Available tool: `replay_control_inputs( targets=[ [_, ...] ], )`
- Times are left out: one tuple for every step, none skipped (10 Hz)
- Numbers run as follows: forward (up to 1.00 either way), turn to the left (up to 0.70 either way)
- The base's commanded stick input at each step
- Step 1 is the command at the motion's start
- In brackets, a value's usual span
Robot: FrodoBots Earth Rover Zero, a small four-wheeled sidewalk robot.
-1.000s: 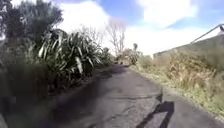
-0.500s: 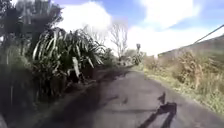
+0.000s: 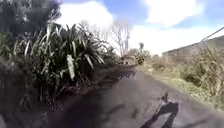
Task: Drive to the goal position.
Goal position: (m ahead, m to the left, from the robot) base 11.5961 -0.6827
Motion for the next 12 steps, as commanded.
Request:
replay_control_inputs(
  targets=[
    [0.85, -0.34],
    [0.85, -0.34],
    [0.85, -0.34],
    [0.85, -0.34],
    [0.85, -0.23],
    [0.85, -0.03],
    [0.85, -0.01],
    [0.85, 0.0],
    [0.85, 0.0],
    [0.85, 0.0],
    [0.85, 0.0],
    [0.85, 0.0]
  ],
)
